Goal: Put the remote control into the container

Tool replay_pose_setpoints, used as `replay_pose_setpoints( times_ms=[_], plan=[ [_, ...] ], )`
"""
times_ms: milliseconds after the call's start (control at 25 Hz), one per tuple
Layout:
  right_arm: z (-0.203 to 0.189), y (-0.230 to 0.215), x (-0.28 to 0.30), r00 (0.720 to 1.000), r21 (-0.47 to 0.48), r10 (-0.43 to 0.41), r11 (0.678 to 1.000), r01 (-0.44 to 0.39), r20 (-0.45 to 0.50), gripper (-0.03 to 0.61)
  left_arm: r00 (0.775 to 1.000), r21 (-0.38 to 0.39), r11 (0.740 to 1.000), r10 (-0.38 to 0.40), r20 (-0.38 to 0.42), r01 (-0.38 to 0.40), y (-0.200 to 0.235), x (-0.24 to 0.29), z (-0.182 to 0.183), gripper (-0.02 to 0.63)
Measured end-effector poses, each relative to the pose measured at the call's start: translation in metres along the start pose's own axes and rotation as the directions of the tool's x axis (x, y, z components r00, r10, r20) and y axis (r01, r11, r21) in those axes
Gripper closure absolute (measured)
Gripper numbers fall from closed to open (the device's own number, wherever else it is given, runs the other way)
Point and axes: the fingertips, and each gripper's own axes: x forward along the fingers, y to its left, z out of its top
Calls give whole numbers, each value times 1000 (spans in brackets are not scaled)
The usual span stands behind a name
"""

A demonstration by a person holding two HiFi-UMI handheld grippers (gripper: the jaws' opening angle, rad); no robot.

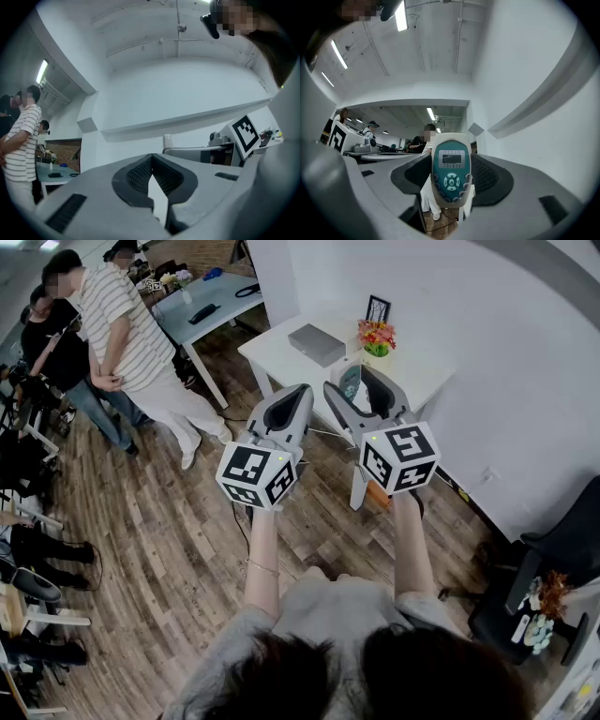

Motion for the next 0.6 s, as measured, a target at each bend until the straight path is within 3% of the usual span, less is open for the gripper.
replay_pose_setpoints(
  times_ms=[600],
  plan=[
    [-2, -11, -8, 1000, 20, -5, 1000, 5, -13, 313, 1000, 13, 1000, 4, -30, -3, -12, 2, -3, 611]
  ],
)
